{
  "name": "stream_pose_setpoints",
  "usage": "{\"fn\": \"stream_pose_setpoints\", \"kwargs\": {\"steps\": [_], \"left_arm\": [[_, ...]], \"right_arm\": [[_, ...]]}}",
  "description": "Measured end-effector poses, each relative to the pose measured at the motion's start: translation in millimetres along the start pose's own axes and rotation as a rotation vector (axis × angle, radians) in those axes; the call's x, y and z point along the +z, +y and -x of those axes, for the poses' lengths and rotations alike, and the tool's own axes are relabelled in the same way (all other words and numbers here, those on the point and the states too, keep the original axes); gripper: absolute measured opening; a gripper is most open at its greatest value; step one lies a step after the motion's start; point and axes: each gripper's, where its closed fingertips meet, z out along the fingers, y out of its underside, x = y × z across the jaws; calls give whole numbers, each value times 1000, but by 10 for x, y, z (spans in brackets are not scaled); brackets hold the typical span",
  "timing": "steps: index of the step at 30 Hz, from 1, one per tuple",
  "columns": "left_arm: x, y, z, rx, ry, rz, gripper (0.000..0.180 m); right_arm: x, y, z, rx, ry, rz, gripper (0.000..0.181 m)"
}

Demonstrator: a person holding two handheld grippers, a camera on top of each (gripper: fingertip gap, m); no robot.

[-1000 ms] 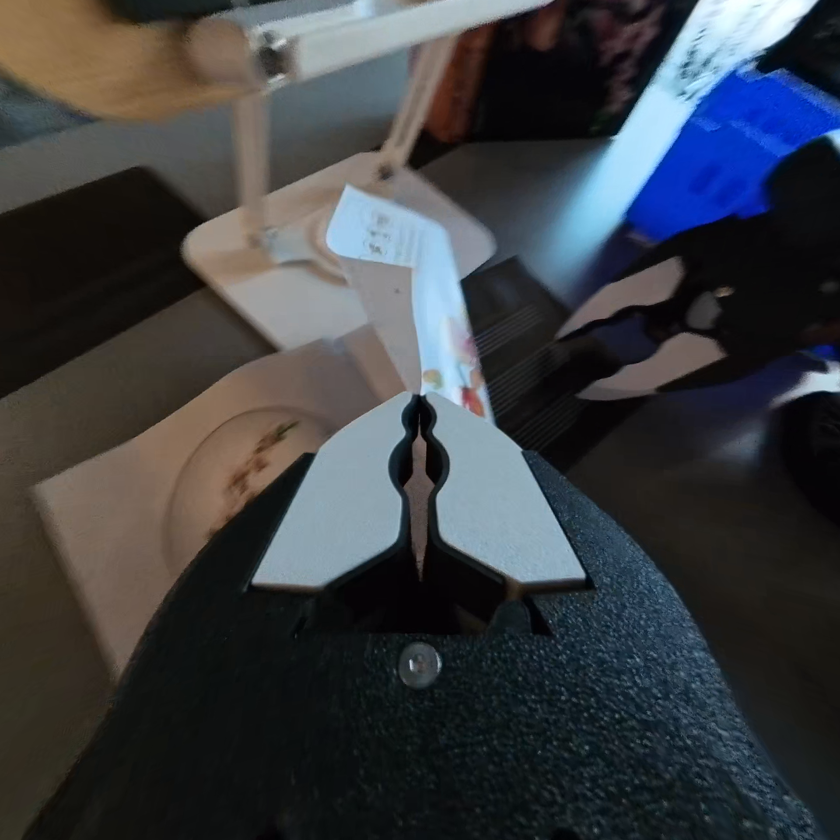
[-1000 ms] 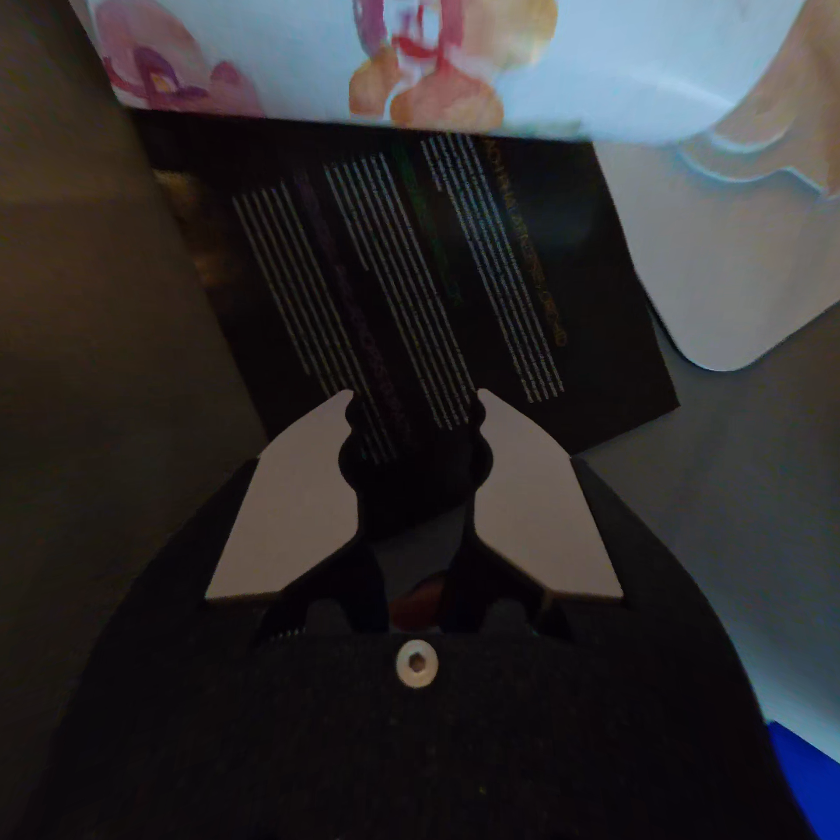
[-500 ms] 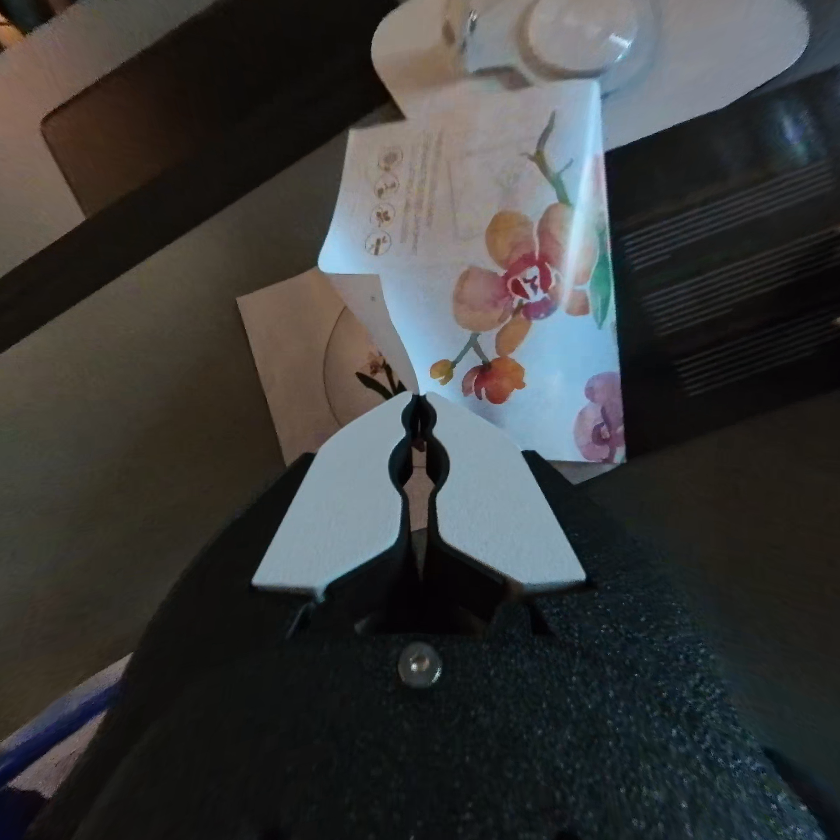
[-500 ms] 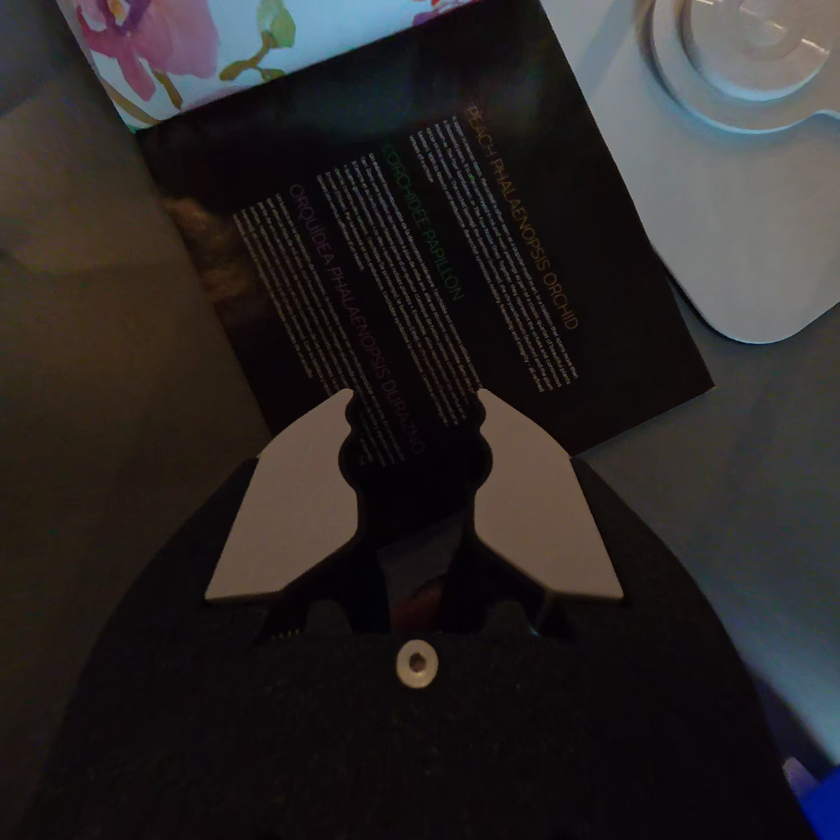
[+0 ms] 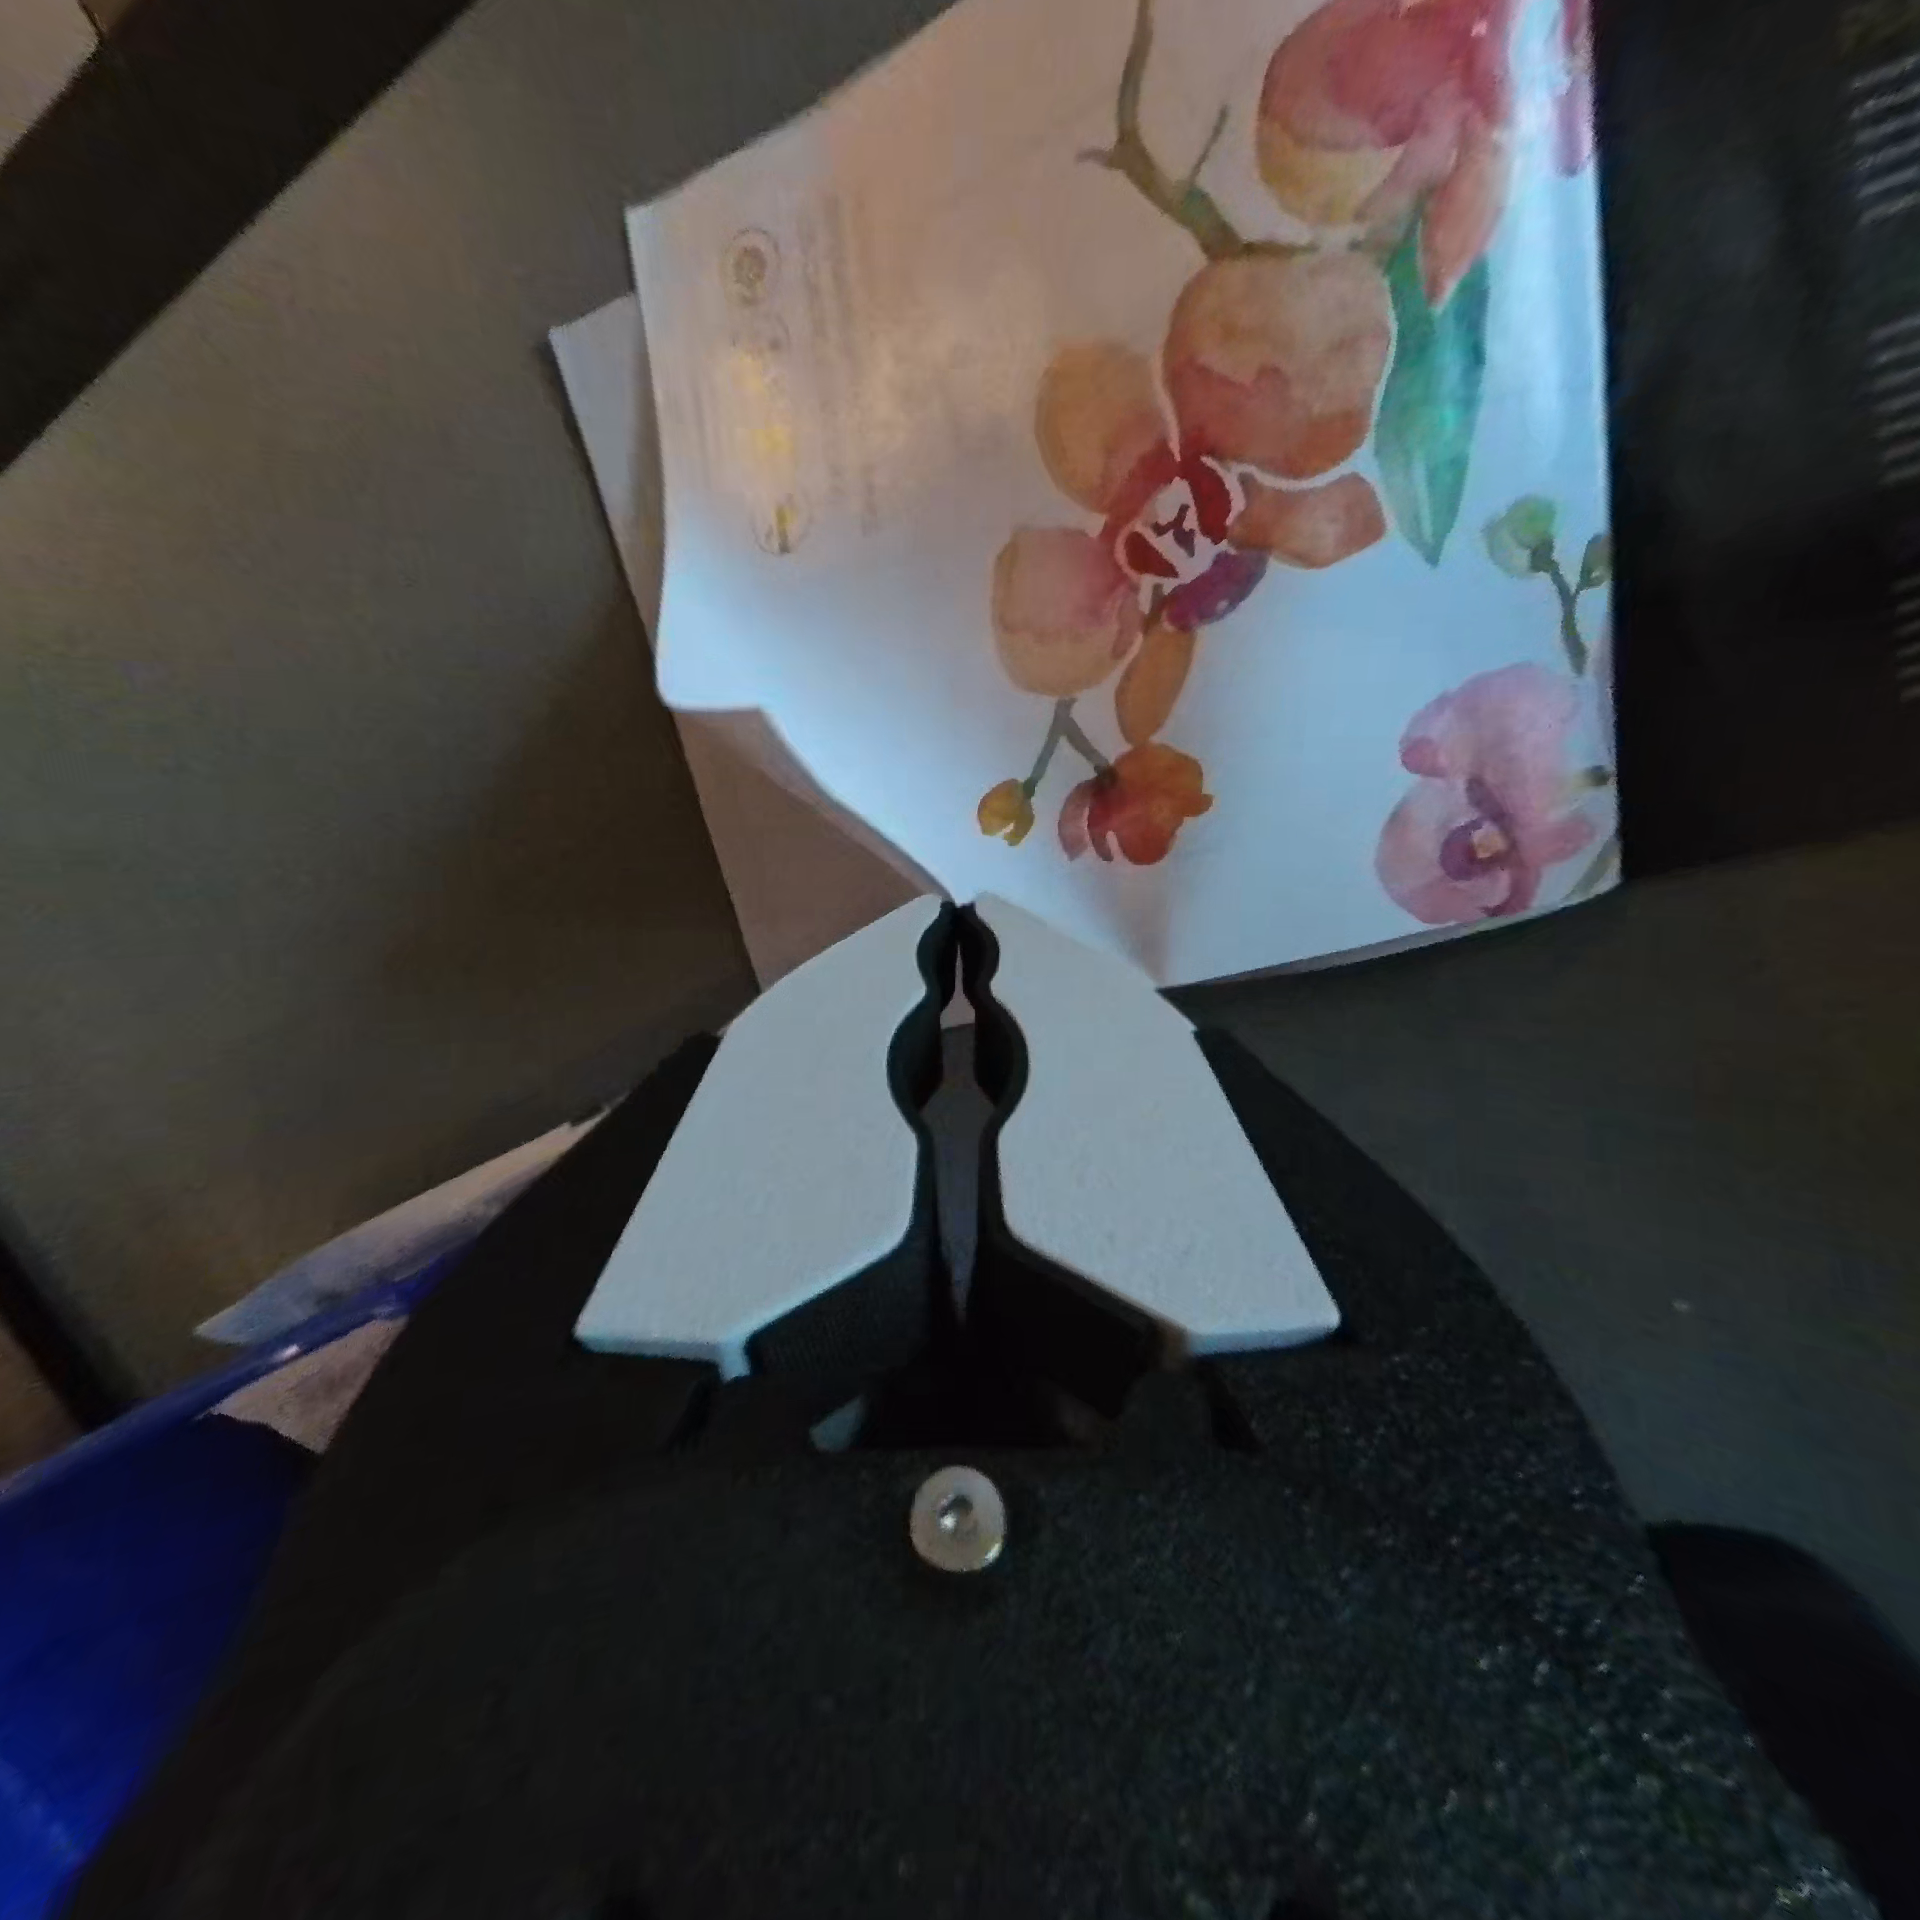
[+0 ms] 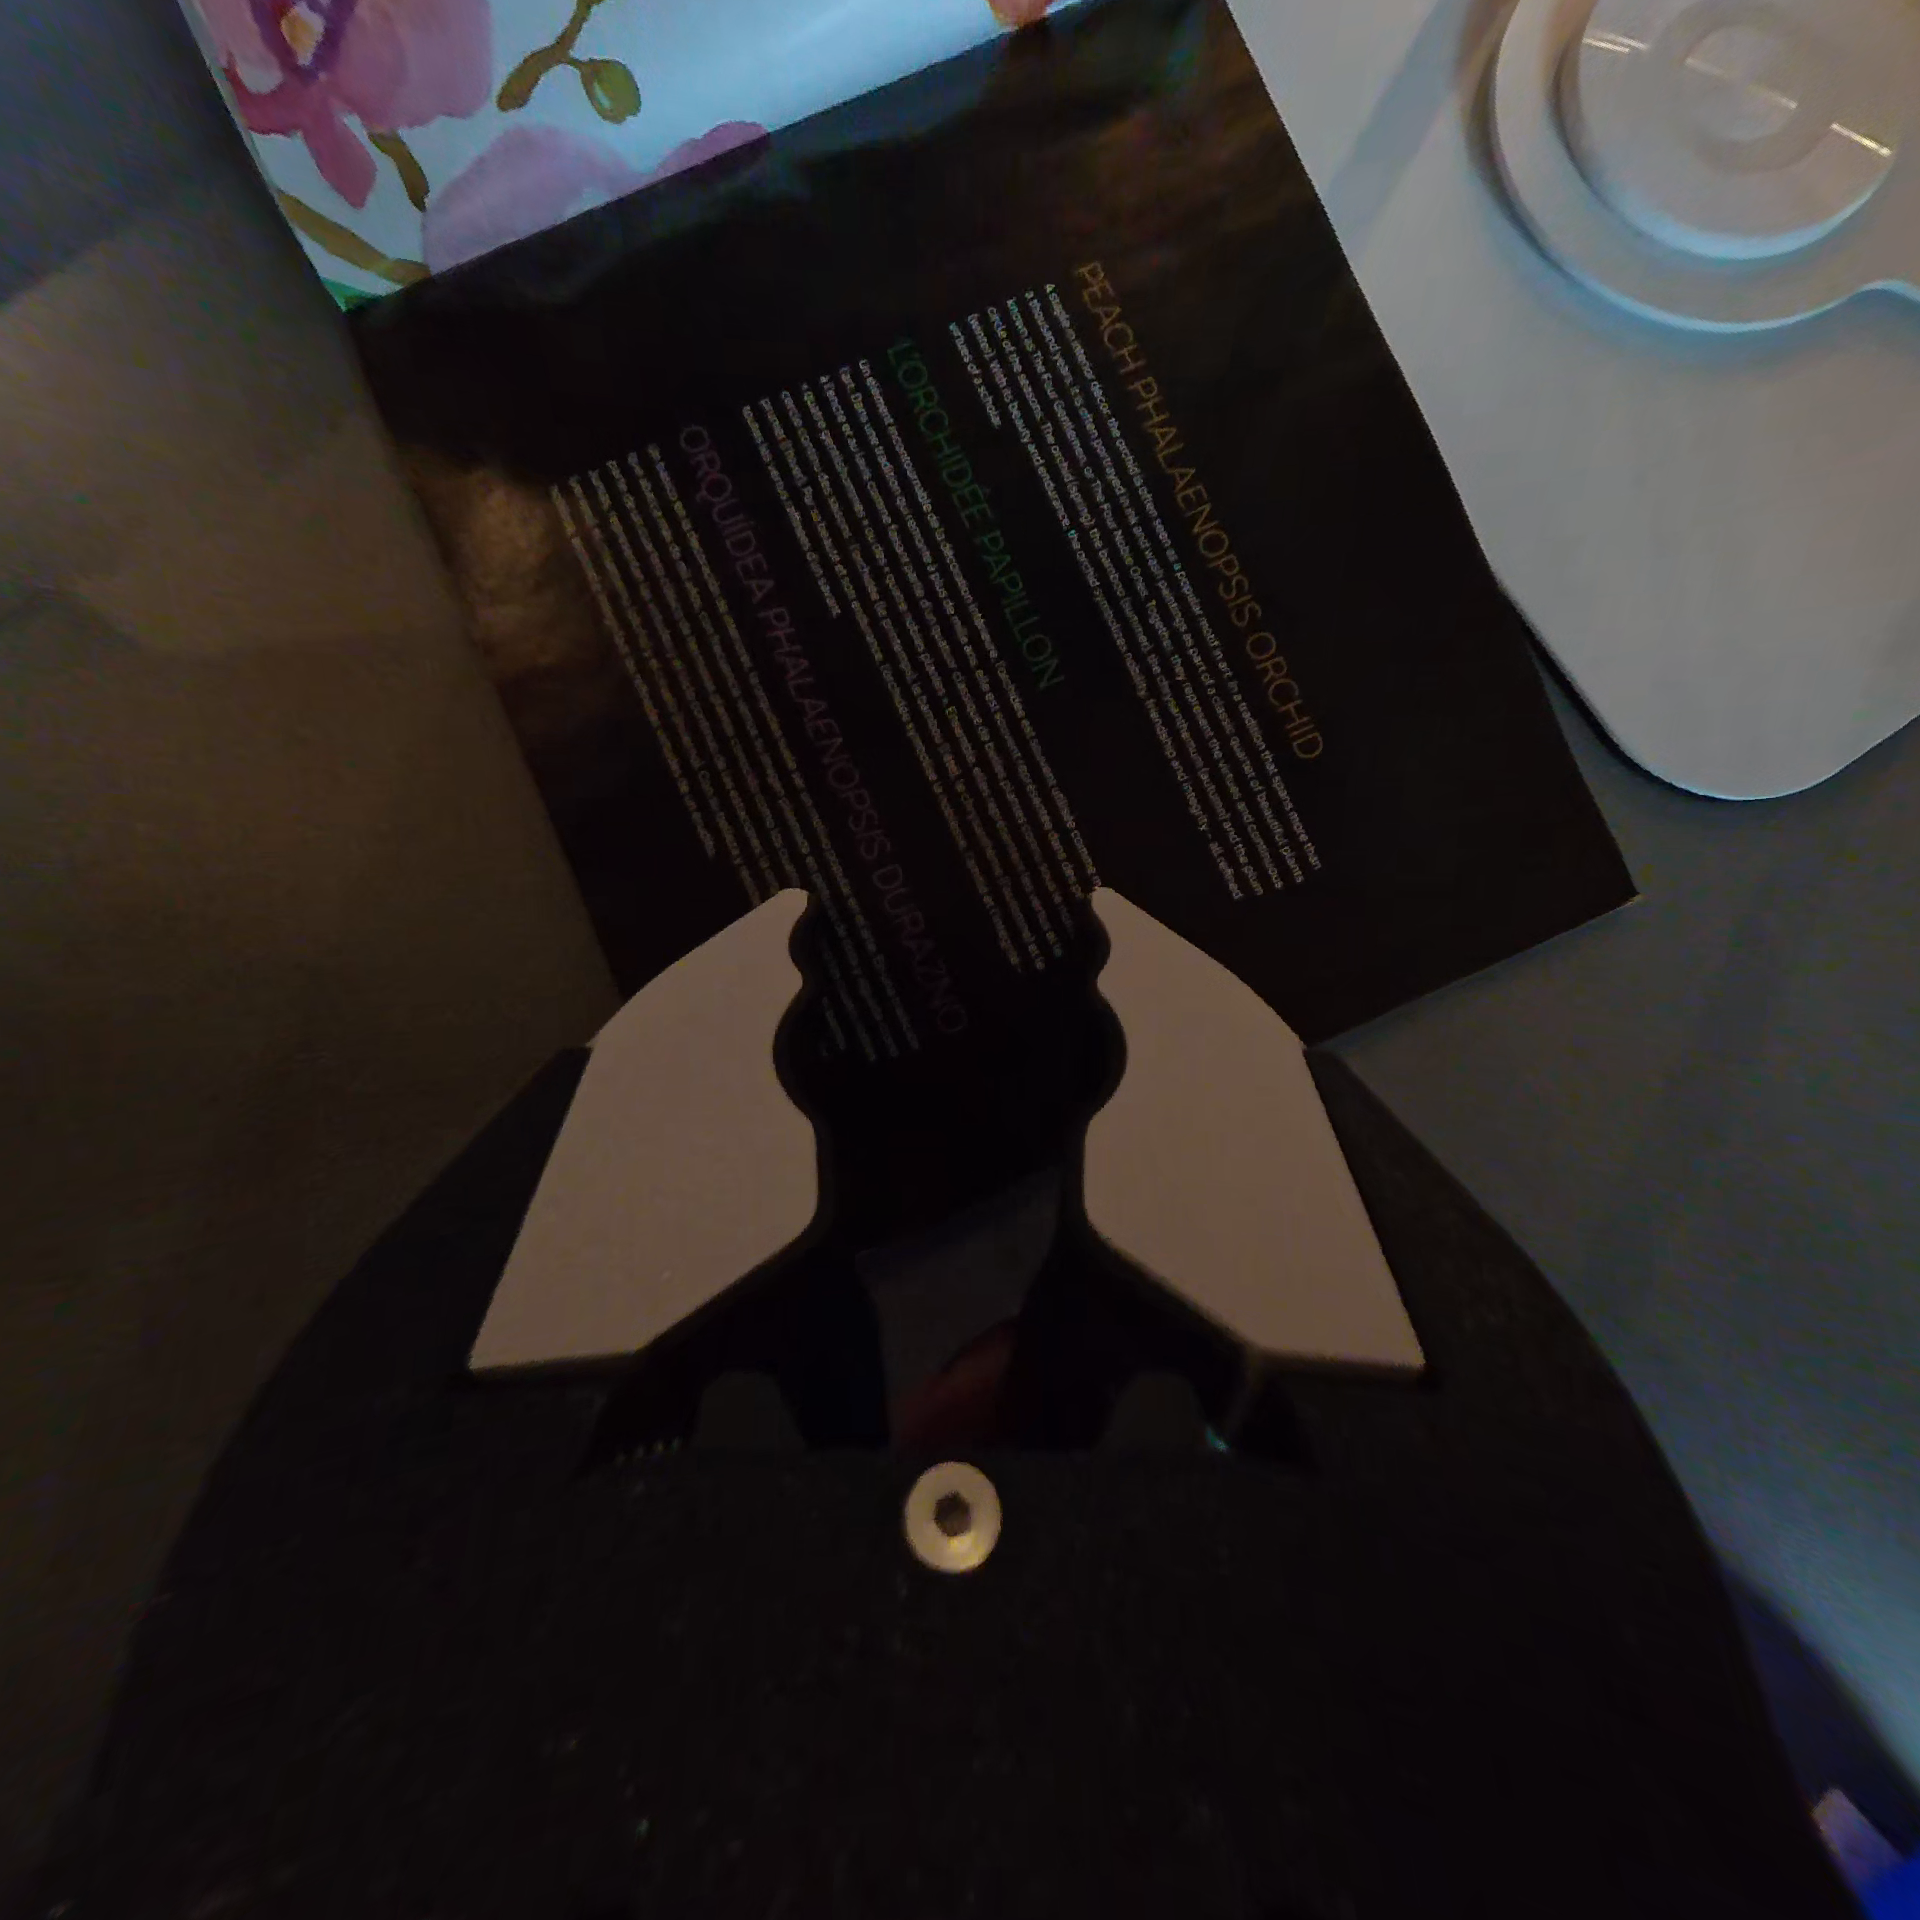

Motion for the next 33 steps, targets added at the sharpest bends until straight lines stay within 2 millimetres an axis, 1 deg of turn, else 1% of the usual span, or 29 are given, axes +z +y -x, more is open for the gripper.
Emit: {"fn": "stream_pose_setpoints", "kwargs": {"steps": [1, 3, 5, 8, 9, 11, 12, 14, 15, 16, 17, 19, 20, 21, 22, 24, 25, 26, 28, 30, 31, 33], "left_arm": [[10, 52, 14, -6, -7, 32, 0], [44, 145, 88, -27, -41, 81, 6], [60, 184, 125, -62, -61, 106, 12], [-36, 168, 218, -67, -146, 99, 19], [-92, 153, 259, -66, -185, 91, 17], [-218, 72, 324, -64, -251, 37, 17], [-294, -9, 355, -70, -282, -16, 18], [-454, -272, 405, -80, -343, -177, 20], [-500, -436, 348, -58, -328, -270, 20], [-490, -596, 192, -11, -259, -355, 21], [-424, -737, -54, 37, -133, -426, 21], [-246, -932, -628, 92, 182, -497, 26], [-168, -1014, -844, 91, 294, -521, 25], [-84, -1069, -1009, 86, 369, -528, 23], [17, -1088, -1109, 85, 395, -510, 22], [212, -1074, -1159, 117, 341, -466, 20], [285, -1044, -1148, 136, 308, -439, 17], [355, -995, -1117, 148, 277, -402, 16], [490, -882, -979, 151, 189, -315, 12], [555, -795, -948, 151, 185, -264, 10], [556, -791, -963, 144, 201, -265, 7], [559, -784, -962, 137, 205, -258, 7]], "right_arm": [[-2, -1, 1, -2, -3, -3, 45], [-15, 7, 1, -12, -9, -10, 45], [-16, 6, 3, -22, -18, -22, 45], [-13, 10, 1, -41, -34, -40, 44], [-14, 11, 0, -47, -38, -45, 44], [-20, 19, -8, -53, -44, -49, 44], [-24, 23, -11, -56, -46, -51, 44], [-24, 25, -14, -59, -49, -56, 44], [-21, 25, -15, -59, -50, -58, 44], [-23, 25, -16, -60, -50, -57, 44], [-21, 25, -16, -62, -51, -56, 44], [-28, 27, -18, -63, -53, -56, 44], [-27, 27, -20, -63, -53, -59, 44], [-28, 29, -19, -63, -53, -61, 44], [-27, 31, -20, -62, -53, -61, 44], [-19, 19, -14, -61, -53, -62, 44], [-18, 17, -15, -62, -53, -63, 44], [-19, 17, -14, -63, -54, -63, 44], [-21, 18, -17, -64, -55, -62, 44], [-23, 25, -19, -65, -59, -65, 44], [-23, 29, -22, -68, -60, -66, 44], [-21, 29, -26, -69, -62, -66, 44]]}}
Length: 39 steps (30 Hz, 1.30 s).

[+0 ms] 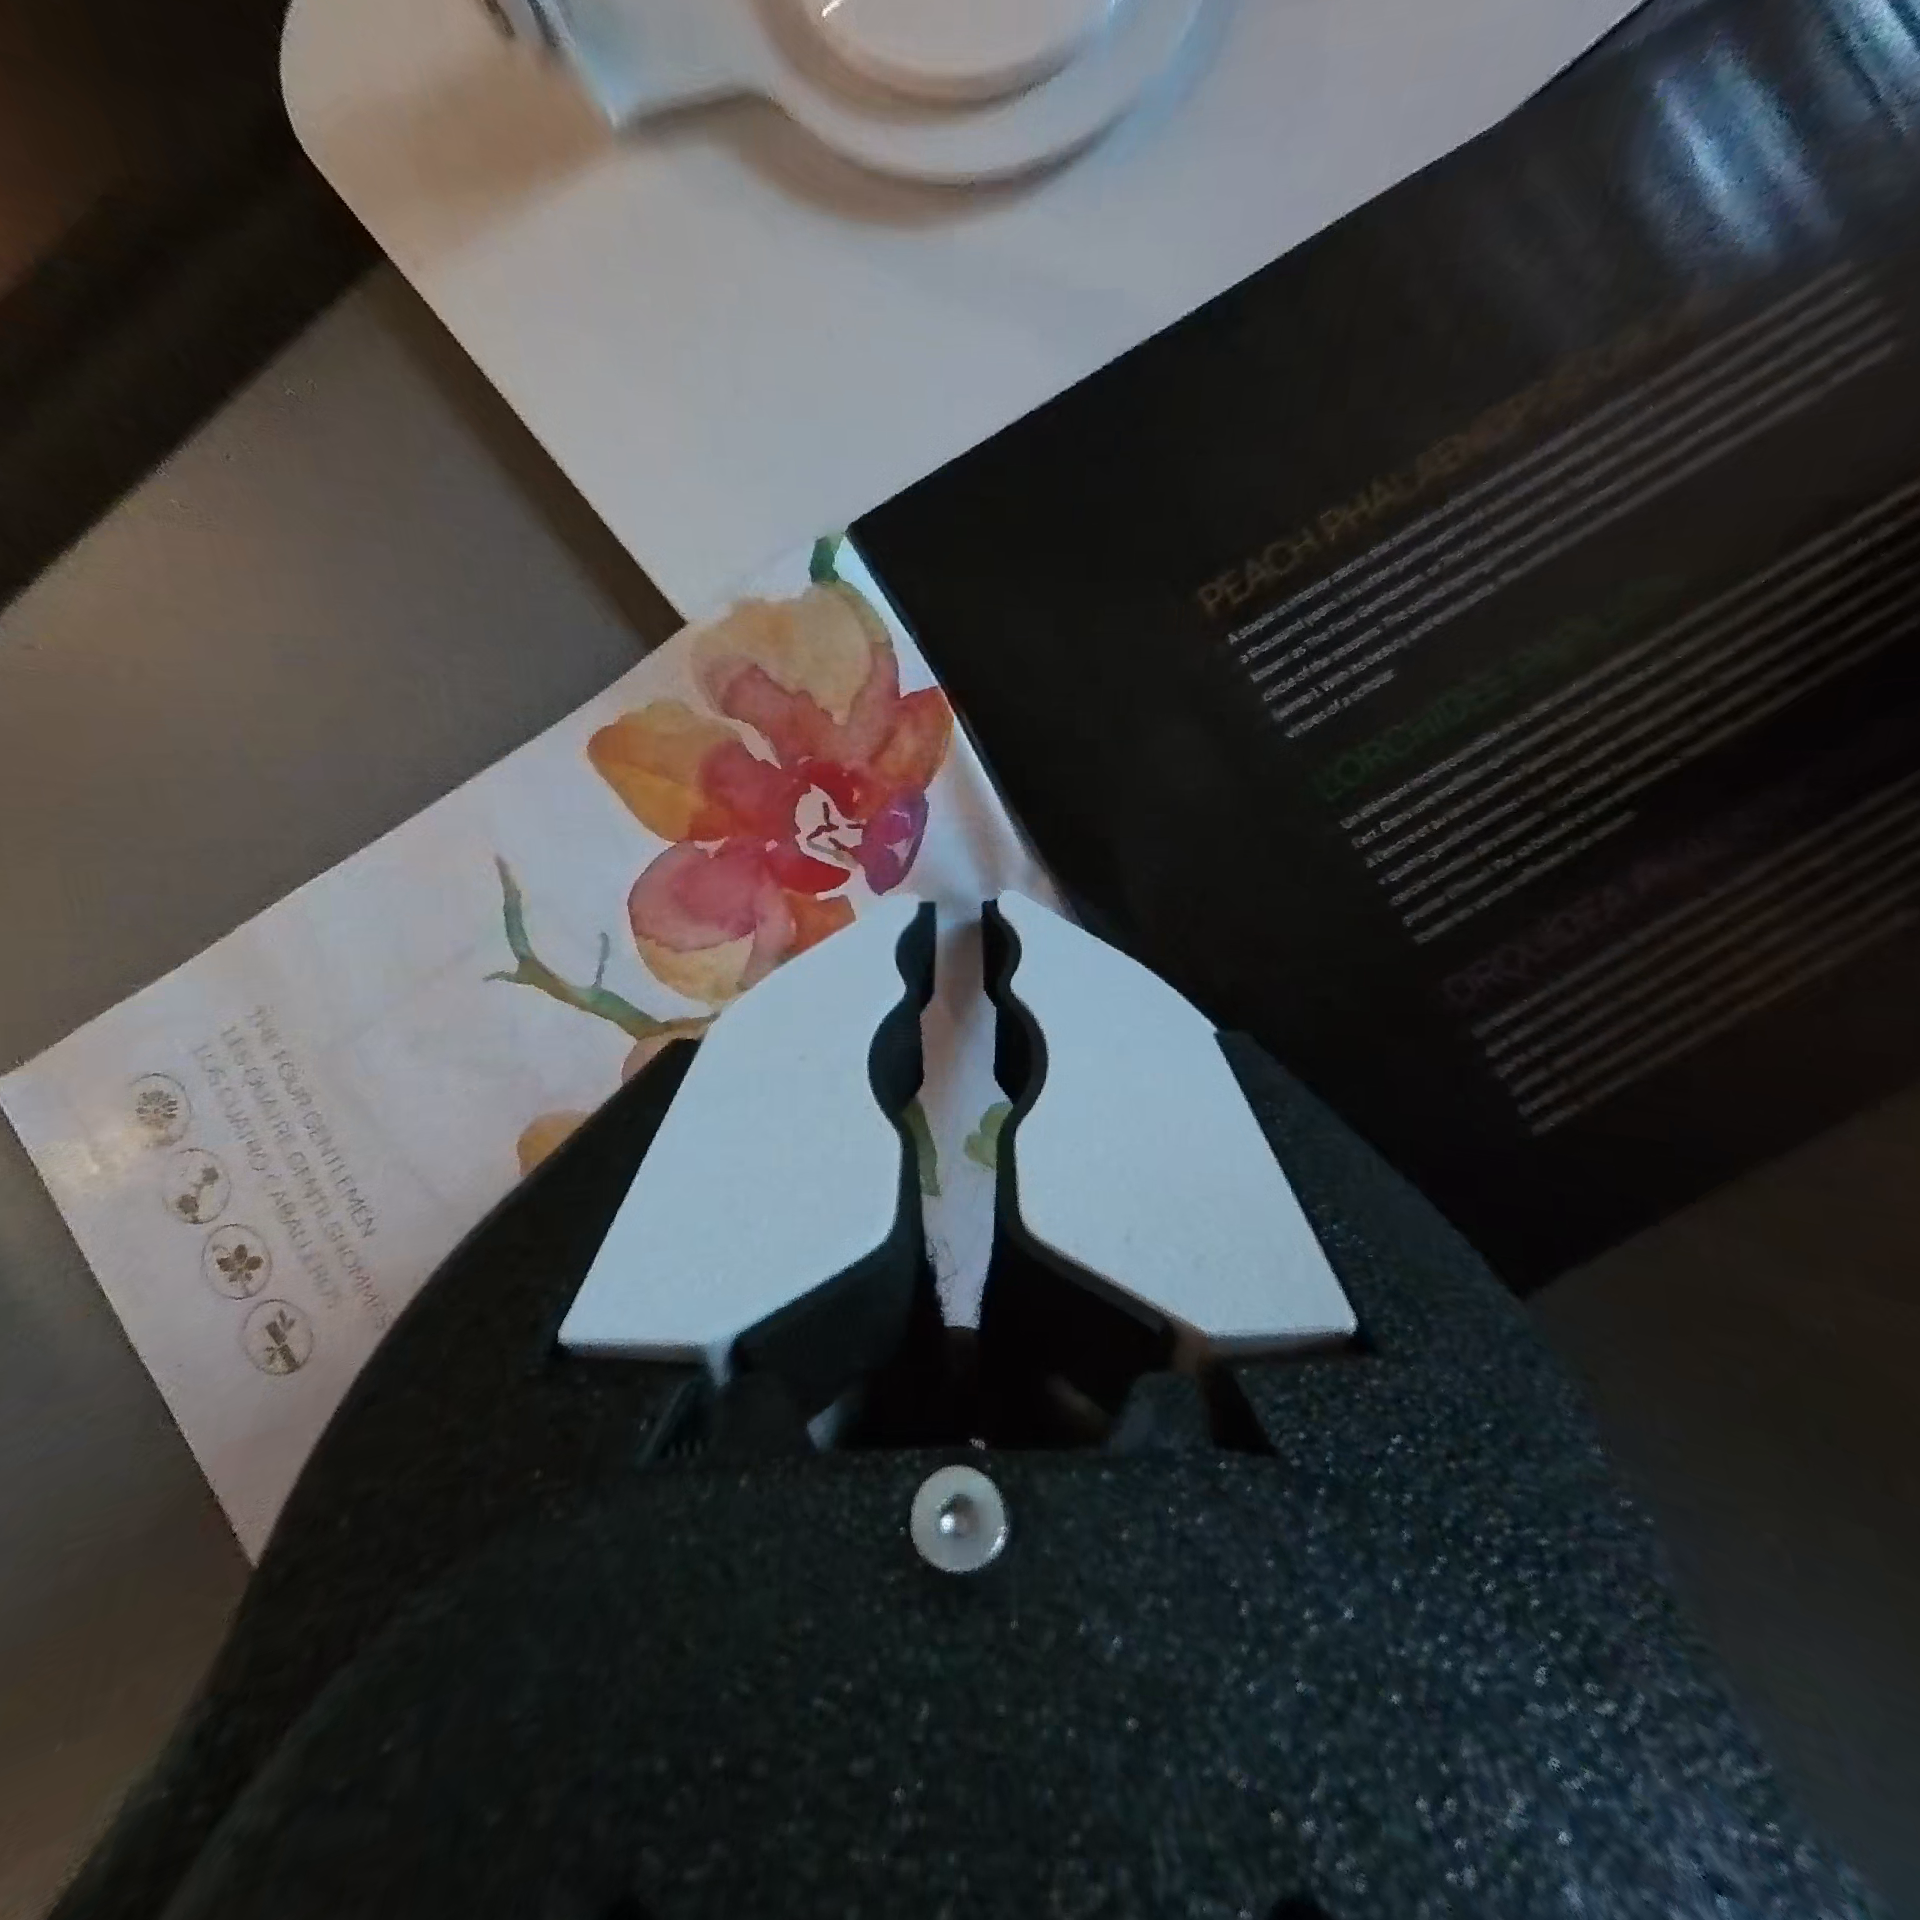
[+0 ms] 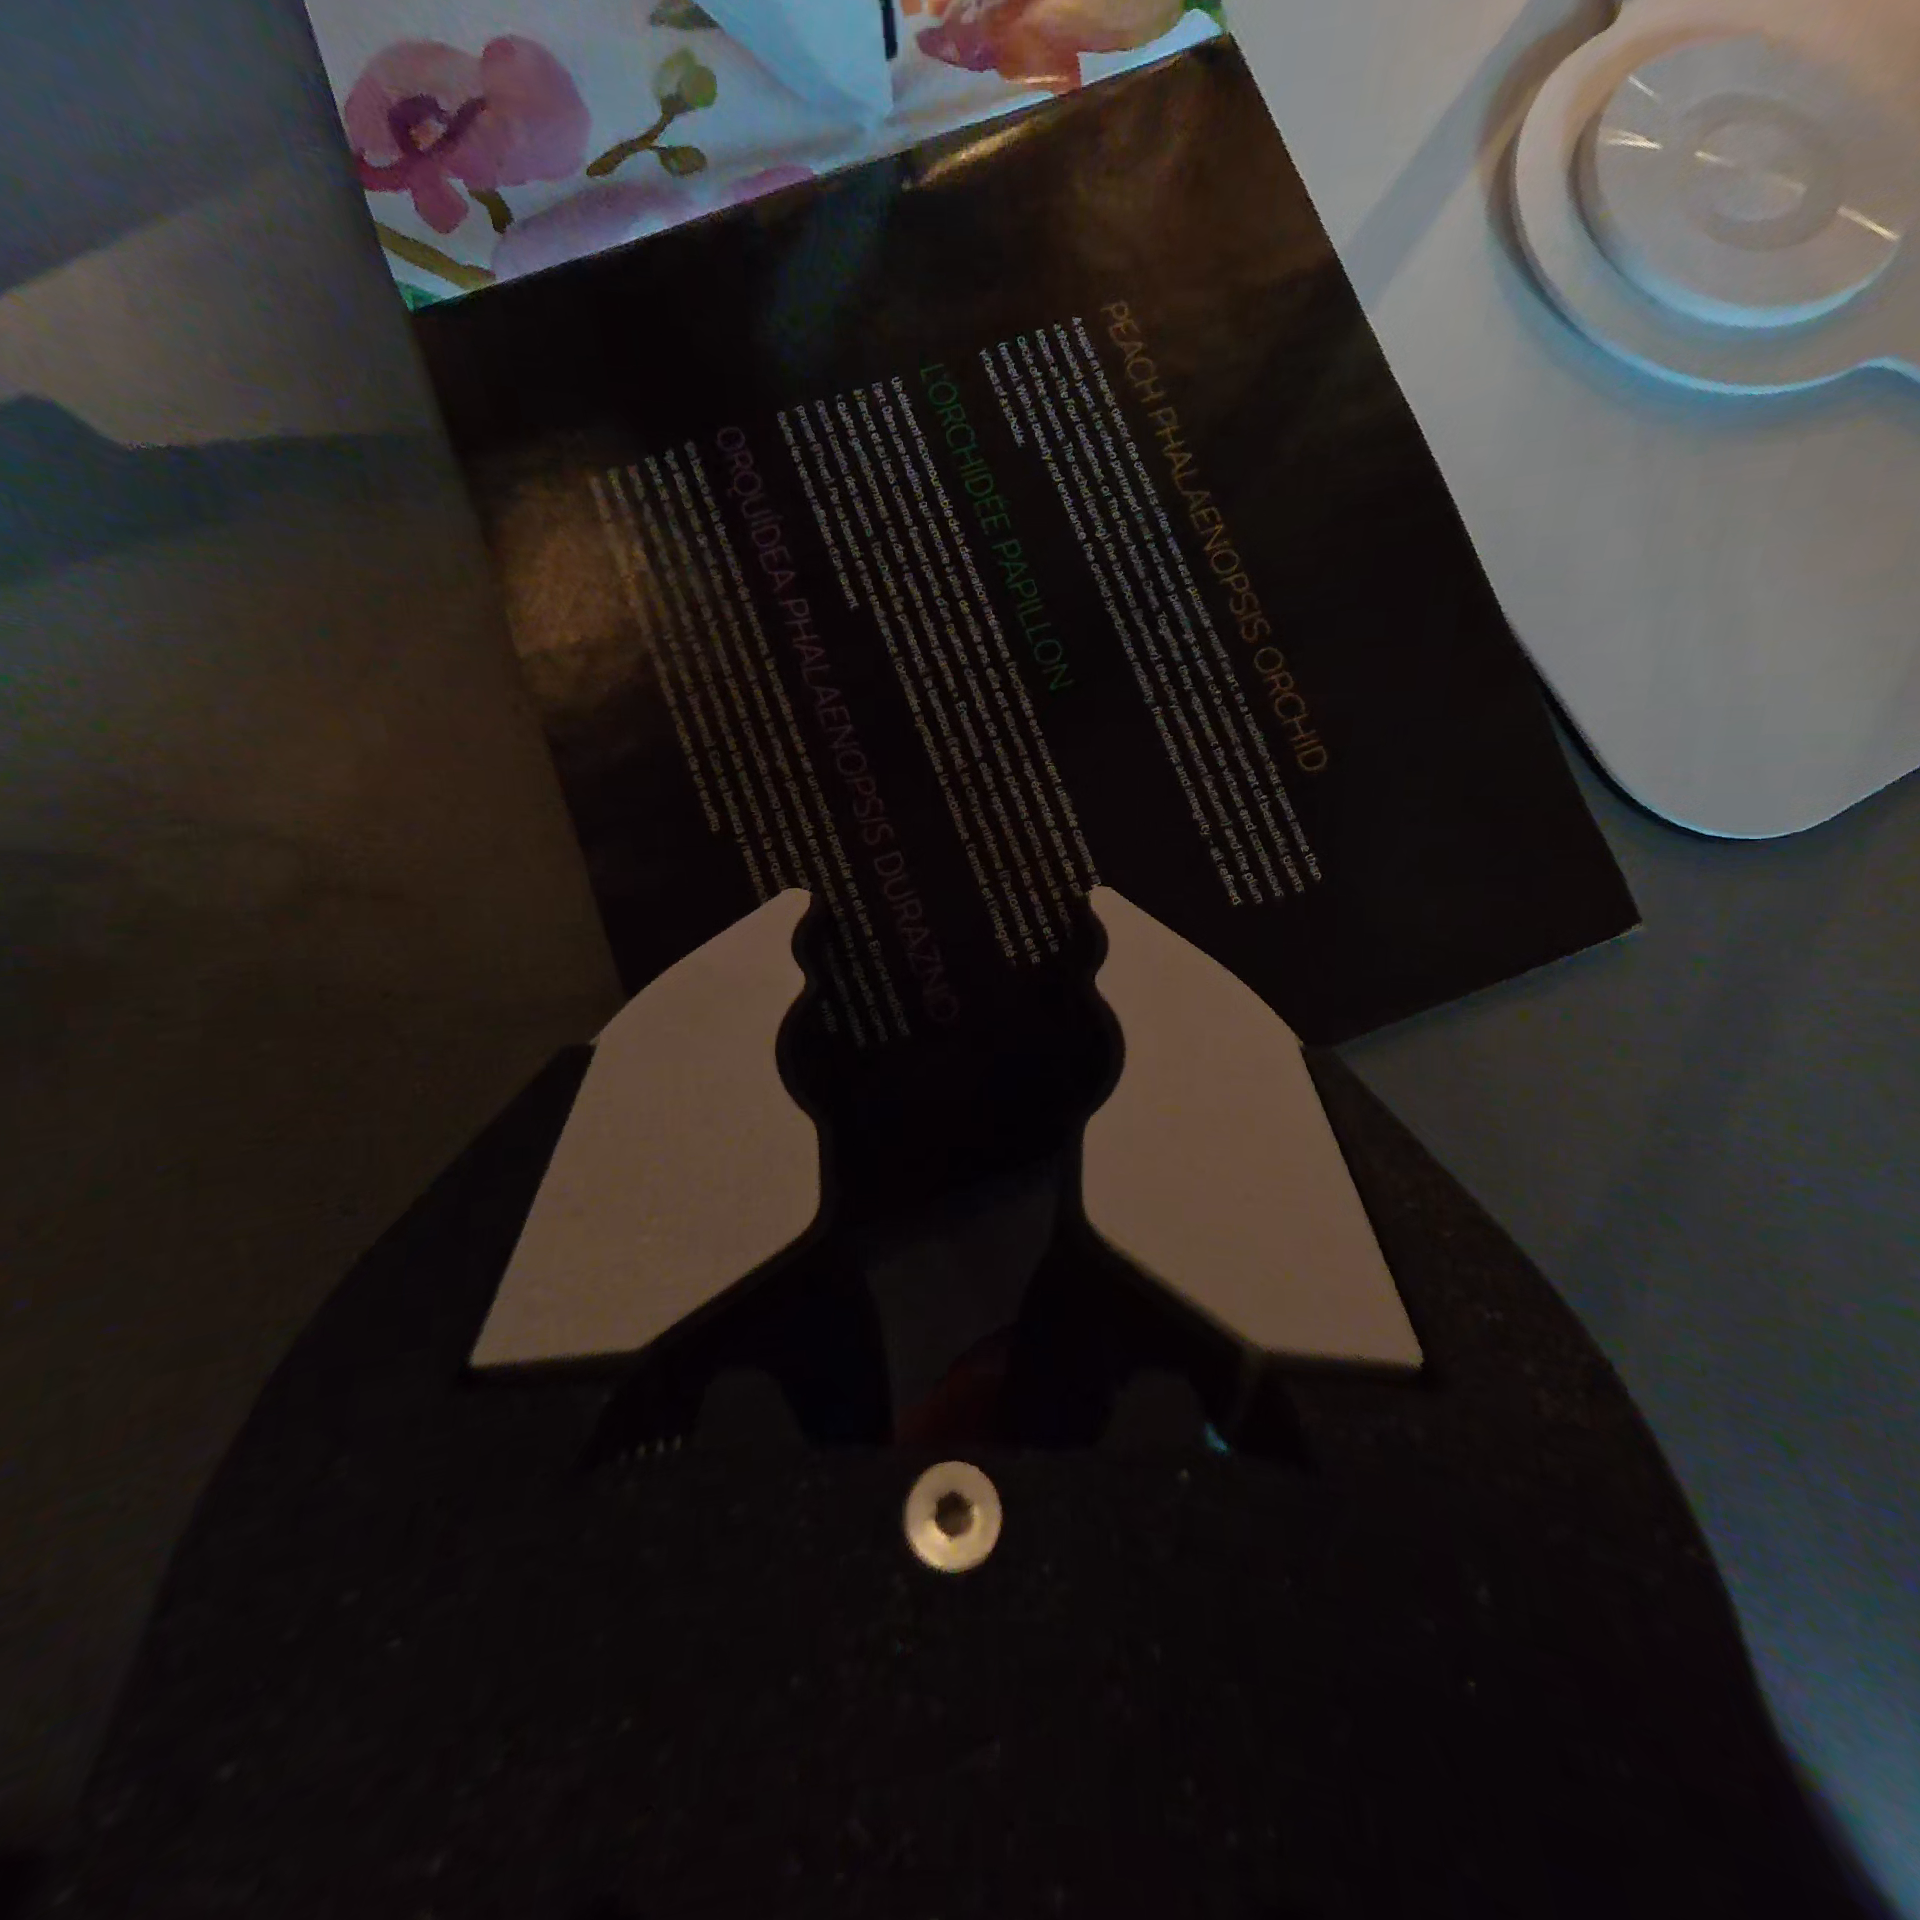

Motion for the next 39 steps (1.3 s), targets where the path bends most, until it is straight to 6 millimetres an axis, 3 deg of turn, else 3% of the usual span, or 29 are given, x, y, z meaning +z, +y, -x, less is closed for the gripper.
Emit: {"fn": "stream_pose_setpoints", "kwargs": {"steps": [9, 18, 27, 35, 37, 39], "left_arm": [[-70, 70, -109, -120, 57, 59, 3], [-82, 110, -205, -88, 58, 119, 3], [-44, 43, -452, -19, 112, 128, 5], [-43, 47, -452, -20, 151, 134, 6], [-120, -32, -437, 9, 134, 112, 8], [-235, -218, -574, 59, 175, 17, 8]], "right_arm": [[-42, 59, -89, 19, 28, 14, 52], [-70, 97, -143, 26, 29, 20, 55], [-252, 311, -259, 73, 62, 100, 56], [-269, 333, -269, 74, 62, 103, 56], [-271, 334, -268, 75, 62, 102, 56], [-270, 334, -269, 75, 62, 102, 56]]}}
